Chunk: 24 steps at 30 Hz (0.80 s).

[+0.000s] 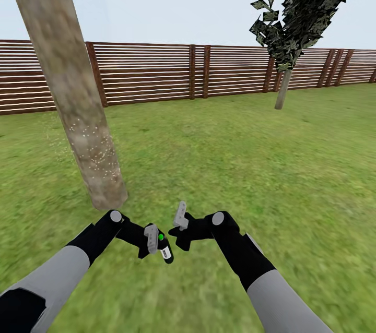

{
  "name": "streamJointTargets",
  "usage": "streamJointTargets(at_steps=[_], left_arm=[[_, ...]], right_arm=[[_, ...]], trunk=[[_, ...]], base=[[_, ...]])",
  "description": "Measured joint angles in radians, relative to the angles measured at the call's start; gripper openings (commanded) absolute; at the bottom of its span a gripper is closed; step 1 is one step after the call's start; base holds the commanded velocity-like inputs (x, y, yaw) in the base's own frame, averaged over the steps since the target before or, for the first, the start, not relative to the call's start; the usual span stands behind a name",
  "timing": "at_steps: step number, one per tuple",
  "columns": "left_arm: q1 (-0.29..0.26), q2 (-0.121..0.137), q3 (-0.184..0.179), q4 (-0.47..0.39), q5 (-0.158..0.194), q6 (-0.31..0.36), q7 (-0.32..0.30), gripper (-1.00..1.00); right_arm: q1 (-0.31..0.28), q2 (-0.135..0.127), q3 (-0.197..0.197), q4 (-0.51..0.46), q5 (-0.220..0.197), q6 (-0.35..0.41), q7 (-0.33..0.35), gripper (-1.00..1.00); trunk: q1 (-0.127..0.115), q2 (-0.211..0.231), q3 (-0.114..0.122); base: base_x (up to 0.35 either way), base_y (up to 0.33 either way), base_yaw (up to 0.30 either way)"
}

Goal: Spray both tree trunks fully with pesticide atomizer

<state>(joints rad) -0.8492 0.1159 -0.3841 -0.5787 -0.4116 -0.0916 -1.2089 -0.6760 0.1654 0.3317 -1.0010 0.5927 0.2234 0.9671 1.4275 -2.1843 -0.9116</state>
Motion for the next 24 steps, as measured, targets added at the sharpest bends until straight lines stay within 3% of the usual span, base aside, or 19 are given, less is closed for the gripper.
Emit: streamJointTargets(at_steps=[2, 6, 15, 24], left_arm=[[0.000, 0.000, 0.000, 0.000, 0.002, 0.000, -0.001, -1.00], [0.000, 0.000, 0.000, -0.001, 0.042, -0.002, -0.033, -1.00], [0.000, -0.018, 0.000, -0.001, 0.047, -0.006, -0.035, -1.00], [-0.001, -0.018, 0.000, -0.001, 0.067, -0.006, -0.050, -1.00]], right_arm=[[0.000, 0.000, 0.000, 0.001, 0.000, 0.000, 0.000, -1.00], [0.000, 0.000, 0.000, 0.001, 0.001, 0.000, 0.000, -1.00], [0.000, 0.000, 0.000, 0.001, 0.002, -0.002, 0.000, -1.00], [0.000, 0.000, 0.000, 0.001, 0.002, -0.002, 0.000, -1.00]], trunk=[[0.000, 0.000, 0.000], [0.000, 0.000, 0.000], [0.000, 0.000, 0.000], [0.000, 0.000, 0.000]], base=[[0.000, 0.000, 0.000], [0.000, 0.000, 0.000], [0.000, 0.000, 0.000], [0.000, 0.000, 0.000]])
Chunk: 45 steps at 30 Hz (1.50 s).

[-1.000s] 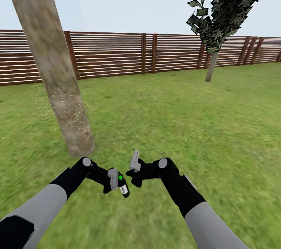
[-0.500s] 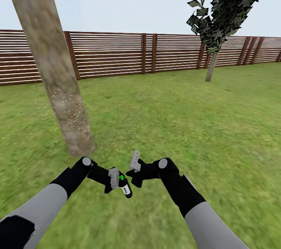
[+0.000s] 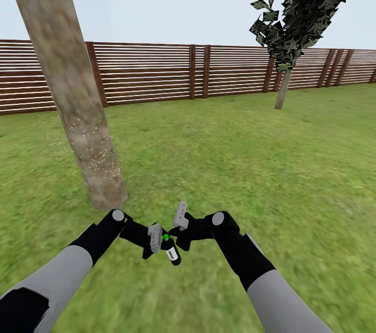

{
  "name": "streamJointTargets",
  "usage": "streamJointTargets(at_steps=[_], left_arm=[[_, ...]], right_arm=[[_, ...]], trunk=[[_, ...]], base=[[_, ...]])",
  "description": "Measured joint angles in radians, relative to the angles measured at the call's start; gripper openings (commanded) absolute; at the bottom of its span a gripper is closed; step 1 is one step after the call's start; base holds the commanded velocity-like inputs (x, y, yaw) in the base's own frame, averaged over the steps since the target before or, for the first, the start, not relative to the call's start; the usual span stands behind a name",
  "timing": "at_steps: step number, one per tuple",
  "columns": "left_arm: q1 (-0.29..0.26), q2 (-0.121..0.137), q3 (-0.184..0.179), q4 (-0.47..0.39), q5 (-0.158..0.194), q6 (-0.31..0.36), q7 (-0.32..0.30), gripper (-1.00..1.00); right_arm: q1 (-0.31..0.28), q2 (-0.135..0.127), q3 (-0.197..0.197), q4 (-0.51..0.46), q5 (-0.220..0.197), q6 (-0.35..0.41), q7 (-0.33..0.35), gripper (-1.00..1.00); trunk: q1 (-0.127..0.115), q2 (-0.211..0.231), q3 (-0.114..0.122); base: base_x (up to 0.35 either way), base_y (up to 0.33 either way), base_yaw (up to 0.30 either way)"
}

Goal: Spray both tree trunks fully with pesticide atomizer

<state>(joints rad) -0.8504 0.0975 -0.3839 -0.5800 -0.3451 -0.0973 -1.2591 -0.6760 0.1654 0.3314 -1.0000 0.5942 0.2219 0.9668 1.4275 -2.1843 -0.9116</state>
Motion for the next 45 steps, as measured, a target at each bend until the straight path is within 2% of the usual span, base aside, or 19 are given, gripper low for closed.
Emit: streamJointTargets(at_steps=[6, 17, 19, 20, 21, 22, 24, 27, 29, 31, 32, 33, 34, 35, 36, 37, 41, 44, 45], left_arm=[[0.001, 0.002, 0.000, -0.027, 0.027, 0.000, -0.024, -1.00], [0.001, 0.000, -0.002, -0.027, 0.022, 0.003, -0.024, -1.00], [0.000, 0.005, -0.009, -0.026, -0.009, 0.010, -0.020, -1.00], [-0.005, 0.011, -0.009, -0.025, -0.044, 0.013, -0.019, -1.00], [-0.021, 0.023, -0.004, -0.021, -0.115, 0.022, -0.016, -1.00], [-0.032, 0.048, -0.001, -0.016, -0.182, 0.042, -0.012, -1.00], [-0.030, 0.097, 0.004, -0.013, -0.214, 0.077, 0.006, -1.00], [-0.016, 0.166, 0.072, -0.001, -0.219, 0.090, 0.112, -1.00], [0.041, 0.185, 0.157, 0.035, -0.218, 0.090, 0.191, -1.00], [0.105, 0.184, 0.259, 0.102, -0.213, 0.089, 0.350, -1.00], [0.127, 0.180, 0.319, 0.194, -0.201, 0.083, 0.460, -1.00], [0.138, 0.174, 0.349, 0.315, -0.154, 0.066, 0.546, -1.00], [0.141, 0.170, 0.360, 0.366, -0.098, 0.031, 0.604, -1.00], [0.144, 0.168, 0.367, 0.408, -0.030, -0.017, 0.666, -1.00], [0.166, 0.167, 0.367, 0.441, 0.063, -0.058, 0.741, -1.00], [0.190, 0.167, 0.368, 0.449, 0.120, -0.077, 0.785, -1.00], [0.283, 0.164, 0.372, 0.463, 0.329, -0.179, 0.955, -1.00], [0.355, 0.163, 0.373, 0.466, 0.425, -0.238, 0.999, -1.00], [0.389, 0.162, 0.375, 0.468, 0.478, -0.245, 1.029, -1.00]], right_arm=[[0.000, -0.001, 0.000, 0.000, 0.000, 0.000, 0.000, -1.00], [0.000, -0.001, 0.000, 0.000, 0.000, 0.000, 0.000, -1.00], [0.000, -0.001, 0.000, 0.000, 0.000, 0.000, 0.000, -1.00], [0.000, -0.001, 0.000, 0.000, 0.001, 0.000, 0.000, -1.00], [0.000, -0.001, 0.000, 0.000, 0.001, 0.000, 0.000, -1.00], [0.000, -0.002, -0.001, 0.000, 0.001, 0.000, 0.000, -1.00], [0.000, -0.003, -0.001, 0.001, 0.002, 0.001, -0.003, -1.00], [0.001, -0.010, -0.005, 0.055, 0.003, 0.002, -0.021, -1.00], [0.002, -0.035, -0.007, 0.169, -0.002, 0.000, -0.147, -1.00], [0.002, -0.043, -0.046, 0.294, -0.017, -0.011, -0.323, -1.00], [0.002, -0.044, -0.142, 0.386, -0.049, -0.054, -0.450, -1.00], [0.003, -0.045, -0.264, 0.484, -0.084, -0.138, -0.556, -1.00], [0.003, -0.046, -0.352, 0.548, -0.101, -0.200, -0.631, -1.00], [0.003, -0.050, -0.425, 0.597, -0.113, -0.251, -0.718, 1.00], [0.004, -0.055, -0.485, 0.643, -0.115, -0.317, -0.827, 1.00], [0.006, -0.057, -0.506, 0.660, -0.116, -0.354, -0.885, 1.00], [0.066, -0.102, -0.534, 0.676, -0.134, -0.445, -0.963, 1.00], [0.151, -0.126, -0.573, 0.677, -0.276, -0.548, -0.967, 1.00], [0.187, -0.143, -0.580, 0.682, -0.313, -0.562, -0.965, 1.00]], trunk=[[0.000, 0.000, 0.000], [0.000, 0.000, 0.000], [0.000, 0.000, 0.000], [0.000, 0.000, 0.000], [0.000, 0.000, 0.000], [0.000, 0.000, 0.000], [0.000, 0.000, 0.000], [0.000, 0.000, 0.000], [0.000, 0.000, 0.000], [0.000, 0.000, 0.000], [0.000, 0.000, 0.000], [0.000, 0.000, 0.000], [0.000, 0.000, 0.000], [0.000, 0.000, 0.000], [0.000, 0.000, 0.000], [0.000, 0.000, 0.000], [0.000, 0.000, 0.000], [0.000, 0.000, 0.000], [0.000, 0.000, -0.001]], base=[[0.000, 0.000, 0.000], [0.000, 0.000, 0.000], [0.000, 0.000, 0.000], [0.000, 0.000, 0.000], [0.000, 0.000, 0.000], [0.000, 0.000, 0.000], [0.000, 0.000, 0.000], [0.000, 0.000, 0.000], [0.000, 0.000, 0.000], [0.000, 0.000, 0.000], [0.000, 0.000, 0.000], [0.000, 0.000, 0.000], [0.000, 0.000, 0.000], [0.000, 0.000, 0.000], [0.000, 0.000, 0.000], [0.000, 0.000, 0.000], [0.000, 0.000, 0.000], [0.000, 0.000, 0.000], [0.000, 0.000, 0.000]])
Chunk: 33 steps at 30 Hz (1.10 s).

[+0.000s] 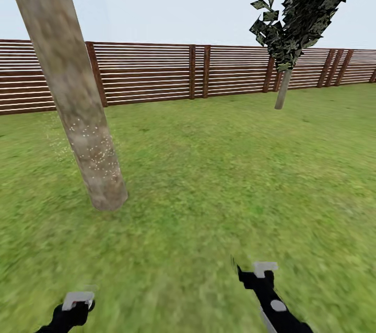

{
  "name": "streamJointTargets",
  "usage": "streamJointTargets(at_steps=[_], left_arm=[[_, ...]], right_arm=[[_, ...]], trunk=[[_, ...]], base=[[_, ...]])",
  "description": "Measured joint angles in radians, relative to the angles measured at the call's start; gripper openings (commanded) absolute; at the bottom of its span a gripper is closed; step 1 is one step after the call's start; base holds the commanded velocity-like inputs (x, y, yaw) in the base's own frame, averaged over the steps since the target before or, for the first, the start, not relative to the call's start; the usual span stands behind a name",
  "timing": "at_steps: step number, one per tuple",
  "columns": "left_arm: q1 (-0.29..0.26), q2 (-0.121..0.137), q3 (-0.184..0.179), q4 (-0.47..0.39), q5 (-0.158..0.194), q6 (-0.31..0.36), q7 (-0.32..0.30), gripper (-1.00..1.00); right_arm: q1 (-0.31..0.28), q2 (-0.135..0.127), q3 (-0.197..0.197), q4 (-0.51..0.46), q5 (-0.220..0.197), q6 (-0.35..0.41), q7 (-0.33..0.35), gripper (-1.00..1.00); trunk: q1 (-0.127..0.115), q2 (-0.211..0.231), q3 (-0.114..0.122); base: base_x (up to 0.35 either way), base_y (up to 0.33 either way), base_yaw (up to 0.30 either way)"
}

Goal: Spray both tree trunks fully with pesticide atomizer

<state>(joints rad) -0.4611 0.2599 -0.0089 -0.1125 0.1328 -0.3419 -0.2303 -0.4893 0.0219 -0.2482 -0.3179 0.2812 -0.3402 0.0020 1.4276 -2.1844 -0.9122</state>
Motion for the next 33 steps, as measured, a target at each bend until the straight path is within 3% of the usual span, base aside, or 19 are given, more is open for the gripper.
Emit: streamJointTargets(at_steps=[3, 5, 7, 9, 25, 29, 33], left_arm=[[0.046, -0.005, -0.002, 0.001, 0.044, -0.004, 0.031, -1.00], [0.058, -0.015, -0.002, 0.005, 0.047, -0.006, 0.060, -1.00], [0.072, -0.023, -0.001, 0.026, 0.046, -0.029, 0.121, -1.00], [0.080, -0.025, -0.002, 0.039, 0.044, -0.042, 0.145, -1.00], [0.083, -0.024, -0.002, 0.044, 0.050, -0.043, 0.151, -1.00], [0.083, -0.024, -0.002, 0.044, 0.050, -0.044, 0.151, -1.00], [0.083, -0.024, -0.002, 0.044, 0.050, -0.044, 0.151, -1.00]], right_arm=[[0.073, -0.024, -0.003, 0.013, -0.025, -0.043, 0.003, 1.00], [0.102, -0.028, -0.003, 0.022, -0.026, -0.070, 0.005, 1.00], [0.112, -0.038, -0.003, 0.097, -0.026, -0.077, 0.001, 1.00], [0.114, -0.039, -0.001, 0.163, -0.025, -0.079, -0.003, 1.00], [0.116, -0.037, 0.000, 0.195, -0.021, -0.079, 0.002, 1.00], [0.116, -0.034, 0.001, 0.270, -0.020, -0.079, 0.001, 1.00], [0.117, -0.034, 0.000, 0.286, -0.021, -0.078, -0.002, 1.00]], trunk=[[0.000, 0.000, 0.000], [0.000, 0.000, 0.000], [0.000, 0.000, 0.000], [0.000, 0.000, 0.000], [0.000, 0.000, 0.000], [0.000, 0.000, 0.000], [0.000, 0.000, 0.000]], base=[[0.000, 0.000, 0.000], [0.000, 0.000, 0.000], [0.000, 0.000, 0.000], [0.000, 0.000, 0.000], [0.000, 0.000, 0.000], [0.000, 0.000, 0.000], [0.000, 0.000, 0.000]])
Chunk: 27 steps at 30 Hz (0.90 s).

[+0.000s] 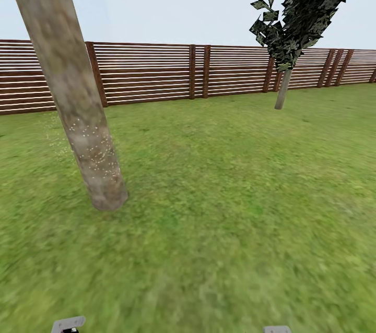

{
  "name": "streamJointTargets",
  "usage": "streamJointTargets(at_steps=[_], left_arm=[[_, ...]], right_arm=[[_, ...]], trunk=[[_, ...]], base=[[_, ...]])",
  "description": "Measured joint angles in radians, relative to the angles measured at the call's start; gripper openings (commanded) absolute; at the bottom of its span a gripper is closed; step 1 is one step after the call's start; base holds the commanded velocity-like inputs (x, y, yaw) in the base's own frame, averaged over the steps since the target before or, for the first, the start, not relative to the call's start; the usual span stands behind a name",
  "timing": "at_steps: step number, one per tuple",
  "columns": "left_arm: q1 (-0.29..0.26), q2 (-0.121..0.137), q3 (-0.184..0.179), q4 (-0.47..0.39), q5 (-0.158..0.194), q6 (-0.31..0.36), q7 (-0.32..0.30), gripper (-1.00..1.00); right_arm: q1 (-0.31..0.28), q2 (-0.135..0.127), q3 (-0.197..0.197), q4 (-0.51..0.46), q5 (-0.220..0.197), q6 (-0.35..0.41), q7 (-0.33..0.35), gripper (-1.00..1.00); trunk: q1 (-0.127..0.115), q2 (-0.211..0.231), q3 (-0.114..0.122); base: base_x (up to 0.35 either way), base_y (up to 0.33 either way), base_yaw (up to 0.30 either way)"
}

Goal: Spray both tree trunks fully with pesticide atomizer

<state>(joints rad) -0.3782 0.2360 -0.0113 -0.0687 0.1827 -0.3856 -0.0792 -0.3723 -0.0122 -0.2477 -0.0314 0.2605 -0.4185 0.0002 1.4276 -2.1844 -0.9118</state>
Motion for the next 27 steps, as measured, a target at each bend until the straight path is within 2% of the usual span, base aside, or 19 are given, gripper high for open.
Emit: streamJointTargets(at_steps=[27], left_arm=[[0.000, 0.000, 0.000, 0.000, 0.000, 0.000, 0.000, -1.00]], right_arm=[[0.001, -0.002, 0.000, 0.001, 0.000, 0.000, 0.001, 1.00]], trunk=[[0.000, 0.000, 0.000]], base=[[0.000, 0.000, 0.000]])
